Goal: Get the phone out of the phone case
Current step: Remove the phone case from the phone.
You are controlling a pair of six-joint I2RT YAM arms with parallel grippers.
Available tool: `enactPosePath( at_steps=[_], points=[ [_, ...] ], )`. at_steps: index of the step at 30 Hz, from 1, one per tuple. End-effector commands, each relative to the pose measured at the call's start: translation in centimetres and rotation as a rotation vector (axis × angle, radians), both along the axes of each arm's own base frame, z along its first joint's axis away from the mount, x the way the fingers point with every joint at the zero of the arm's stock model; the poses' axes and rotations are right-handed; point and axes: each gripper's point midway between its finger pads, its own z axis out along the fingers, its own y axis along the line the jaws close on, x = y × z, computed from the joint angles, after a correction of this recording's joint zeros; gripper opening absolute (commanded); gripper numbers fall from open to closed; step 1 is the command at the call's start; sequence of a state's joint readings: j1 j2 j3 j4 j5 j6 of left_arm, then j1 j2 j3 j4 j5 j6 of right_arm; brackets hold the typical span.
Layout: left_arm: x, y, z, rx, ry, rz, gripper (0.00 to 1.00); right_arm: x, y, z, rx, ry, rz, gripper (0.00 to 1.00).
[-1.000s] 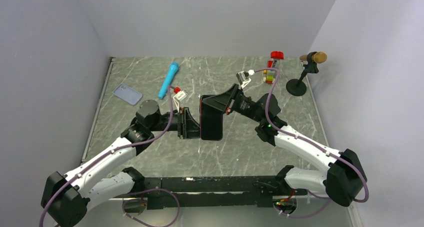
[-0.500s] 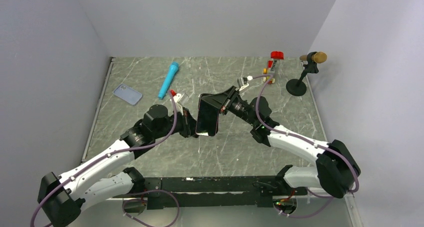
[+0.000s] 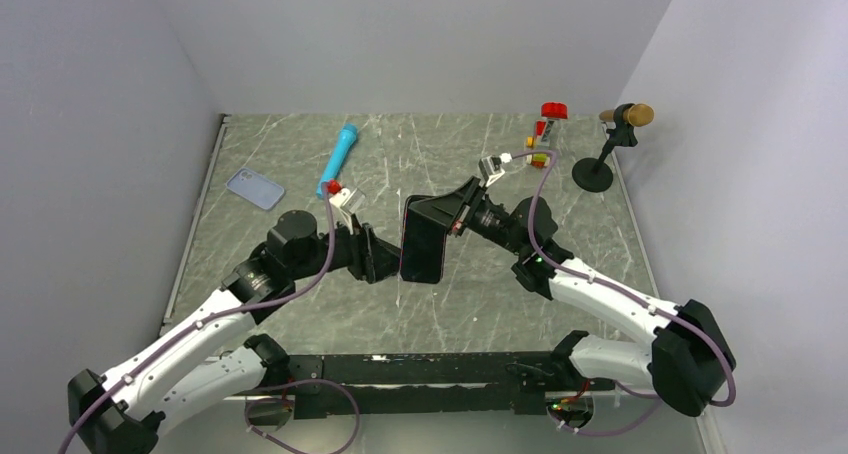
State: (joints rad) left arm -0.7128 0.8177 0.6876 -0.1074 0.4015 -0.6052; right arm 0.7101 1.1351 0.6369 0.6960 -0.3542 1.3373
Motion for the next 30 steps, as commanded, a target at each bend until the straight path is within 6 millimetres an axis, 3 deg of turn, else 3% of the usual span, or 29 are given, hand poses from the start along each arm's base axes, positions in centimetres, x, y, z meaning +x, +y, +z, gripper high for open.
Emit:
enactPosePath(
  at_steps=[1,5,7,11,15,19,23,30],
  points=[
    [-0.2,1.5,0.8,0.022,-0.051,0.01,0.68,-4.7,-1.2,4.4,0.108,-0.108,0.186,0.0],
    [-0.9,3.5,1.6,0.038,-0.12,0.056,0.82,-4.4,-2.6,4.4,0.092,-0.131,0.141,0.0],
    [-1.7,3.7,2.4,0.016,-0.127,0.038,0.82,-4.2,-3.0,4.1,0.053,-0.14,0.114,0.0],
    [-3.0,3.5,4.1,-0.046,-0.099,0.004,0.92,-3.8,-3.5,4.1,-0.037,-0.187,0.054,0.0],
    [-5.5,1.8,7.2,-0.196,-0.057,-0.156,0.86,-3.5,-3.9,4.0,-0.093,-0.205,0.016,0.0],
    [-8.2,-0.5,8.3,-0.324,0.029,-0.383,0.71,-3.4,-3.9,4.1,-0.098,-0.21,0.011,0.0],
    [-8.9,-1.6,7.6,-0.289,0.03,-0.397,0.67,-3.1,-3.9,4.0,-0.105,-0.207,0.0,0.0],
    [-8.2,-2.6,5.4,-0.232,0.099,-0.351,0.66,-3.1,-3.8,4.0,-0.099,-0.208,0.008,0.0]
  ],
)
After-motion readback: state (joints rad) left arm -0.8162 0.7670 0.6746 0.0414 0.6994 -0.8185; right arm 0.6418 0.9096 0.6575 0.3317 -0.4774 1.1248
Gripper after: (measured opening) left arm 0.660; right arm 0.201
